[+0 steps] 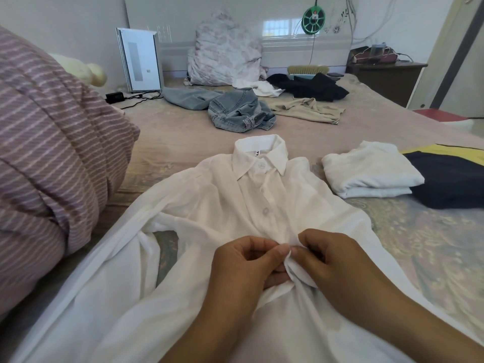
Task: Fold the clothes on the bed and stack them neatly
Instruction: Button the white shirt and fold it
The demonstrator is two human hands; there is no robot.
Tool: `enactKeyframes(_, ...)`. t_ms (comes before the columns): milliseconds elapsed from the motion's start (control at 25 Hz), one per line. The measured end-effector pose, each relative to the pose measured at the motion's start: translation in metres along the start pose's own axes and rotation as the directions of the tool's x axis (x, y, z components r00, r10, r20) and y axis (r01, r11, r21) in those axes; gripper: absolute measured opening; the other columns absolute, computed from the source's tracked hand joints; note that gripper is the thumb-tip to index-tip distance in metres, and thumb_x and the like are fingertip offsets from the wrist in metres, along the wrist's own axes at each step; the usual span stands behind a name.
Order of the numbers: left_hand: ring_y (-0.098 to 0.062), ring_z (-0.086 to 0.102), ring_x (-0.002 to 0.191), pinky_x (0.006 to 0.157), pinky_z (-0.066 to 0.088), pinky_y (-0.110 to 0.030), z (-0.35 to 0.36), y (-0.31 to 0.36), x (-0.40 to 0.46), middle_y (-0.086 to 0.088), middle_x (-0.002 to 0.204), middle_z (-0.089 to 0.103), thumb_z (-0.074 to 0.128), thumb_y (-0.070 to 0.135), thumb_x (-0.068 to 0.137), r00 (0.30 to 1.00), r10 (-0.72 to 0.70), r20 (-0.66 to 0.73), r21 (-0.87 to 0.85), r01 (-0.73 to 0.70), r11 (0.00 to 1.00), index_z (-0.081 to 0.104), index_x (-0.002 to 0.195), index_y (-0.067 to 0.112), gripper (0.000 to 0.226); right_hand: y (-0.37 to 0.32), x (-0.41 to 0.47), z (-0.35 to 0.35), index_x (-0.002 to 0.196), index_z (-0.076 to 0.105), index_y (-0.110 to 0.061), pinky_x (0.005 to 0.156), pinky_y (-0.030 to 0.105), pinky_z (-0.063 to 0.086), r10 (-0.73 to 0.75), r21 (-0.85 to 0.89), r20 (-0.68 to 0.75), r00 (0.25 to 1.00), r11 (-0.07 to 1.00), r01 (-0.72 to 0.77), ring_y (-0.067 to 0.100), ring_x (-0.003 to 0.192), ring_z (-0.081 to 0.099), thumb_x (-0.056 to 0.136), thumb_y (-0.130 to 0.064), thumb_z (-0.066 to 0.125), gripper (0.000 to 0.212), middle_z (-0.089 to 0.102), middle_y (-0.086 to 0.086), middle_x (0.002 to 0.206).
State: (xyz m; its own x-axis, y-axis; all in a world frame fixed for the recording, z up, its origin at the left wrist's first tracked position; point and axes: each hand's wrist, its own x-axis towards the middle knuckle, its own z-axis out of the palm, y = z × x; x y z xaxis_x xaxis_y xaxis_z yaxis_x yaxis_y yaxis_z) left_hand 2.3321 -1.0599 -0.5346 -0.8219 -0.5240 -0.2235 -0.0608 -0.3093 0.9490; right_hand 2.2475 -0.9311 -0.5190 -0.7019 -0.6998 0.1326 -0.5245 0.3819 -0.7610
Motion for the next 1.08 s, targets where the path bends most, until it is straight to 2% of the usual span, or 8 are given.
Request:
enactKeyframes(120, -0.035, 0.075, 0.083, 0.079, 0.063, -0.038, 0.001, 0.0, -0.002, -0.021, 0.086, 0.076, 0.078, 0.006, 0.083, 0.999, 0.045, -0.025, 0.066, -0.043, 0.997, 0.074, 0.087, -0.003, 0.01, 0.002, 0.002, -0.002, 0.059, 0.036, -0.019, 0.058, 0.033, 0.029, 0.051, 0.049, 0.017, 0.999, 0.997, -0.052, 0.009, 0.057, 0.033, 0.1, -0.017, 0.058, 0.047, 0.034, -0.003, 0.056)
enactKeyframes(280, -0.024, 0.074, 0.073, 0.073, 0.061, -0.033, 0.004, -0.001, -0.004, -0.01, 0.073, 0.075, 0.083, 0.003, 0.08, 0.972, 0.228, -0.057, 0.311, -0.2, 0.929, 0.075, 0.078, 0.008, 0.009, 0.0, 0.004, -0.001, 0.052, 0.042, -0.018, 0.056, 0.031, 0.031, 0.149, 0.125, 0.019, 0.989, 0.981, -0.15, 0.008, 0.053, 0.035, 0.098, -0.027, 0.061, 0.051, 0.038, -0.005, 0.051)
enactKeyframes(400, -0.016, 0.073, 0.07, 0.071, 0.06, -0.029, 0.005, -0.002, -0.007, -0.001, 0.07, 0.075, 0.084, 0.007, 0.08, 0.955, 0.289, -0.063, 0.415, -0.238, 0.878, 0.076, 0.076, 0.016, 0.013, -0.002, 0.007, 0.001, 0.048, 0.042, -0.018, 0.056, 0.031, 0.032, 0.192, 0.169, 0.0, 0.981, 0.967, -0.189, 0.01, 0.052, 0.035, 0.095, -0.016, 0.063, 0.051, 0.038, -0.003, 0.049)
enactKeyframes(600, -0.015, 0.073, 0.07, 0.07, 0.06, -0.027, 0.006, 0.0, -0.011, -0.002, 0.07, 0.075, 0.084, 0.008, 0.08, 0.953, 0.296, -0.067, 0.416, -0.243, 0.876, 0.075, 0.072, 0.017, 0.015, -0.002, 0.008, 0.001, 0.051, 0.048, -0.017, 0.056, 0.029, 0.032, 0.222, 0.244, 0.014, 0.975, 0.945, -0.219, 0.01, 0.053, 0.037, 0.098, -0.01, 0.061, 0.049, 0.042, -0.002, 0.051)
enactKeyframes(760, -0.019, 0.073, 0.073, 0.072, 0.06, -0.029, 0.006, 0.002, -0.009, -0.004, 0.071, 0.075, 0.082, 0.004, 0.081, 0.96, 0.277, -0.047, 0.381, -0.239, 0.893, 0.075, 0.073, 0.013, 0.015, -0.003, 0.008, 0.002, 0.051, 0.037, -0.017, 0.055, 0.03, 0.03, 0.243, 0.302, 0.009, 0.97, 0.924, -0.234, 0.011, 0.052, 0.032, 0.098, -0.007, 0.061, 0.053, 0.034, -0.001, 0.051)
enactKeyframes(1000, -0.014, 0.072, 0.074, 0.07, 0.055, -0.021, 0.005, 0.0, -0.008, 0.0, 0.073, 0.075, 0.079, 0.003, 0.083, 0.945, 0.327, -0.029, 0.438, -0.282, 0.854, 0.074, 0.071, 0.017, 0.019, -0.005, 0.008, 0.005, 0.052, 0.035, -0.018, 0.055, 0.031, 0.026, 0.256, 0.29, -0.037, 0.966, 0.928, -0.235, 0.012, 0.053, 0.028, 0.098, -0.008, 0.061, 0.054, 0.03, -0.001, 0.052)
enactKeyframes(1080, -0.016, 0.073, 0.075, 0.075, 0.057, -0.025, 0.005, -0.001, -0.007, -0.001, 0.074, 0.075, 0.079, 0.002, 0.083, 0.945, 0.325, -0.046, 0.41, -0.278, 0.869, 0.073, 0.073, 0.014, 0.017, -0.005, 0.007, 0.007, 0.054, 0.034, -0.018, 0.055, 0.032, 0.023, 0.261, 0.301, -0.063, 0.963, 0.925, -0.231, 0.011, 0.054, 0.025, 0.098, -0.008, 0.061, 0.052, 0.027, -0.003, 0.053)
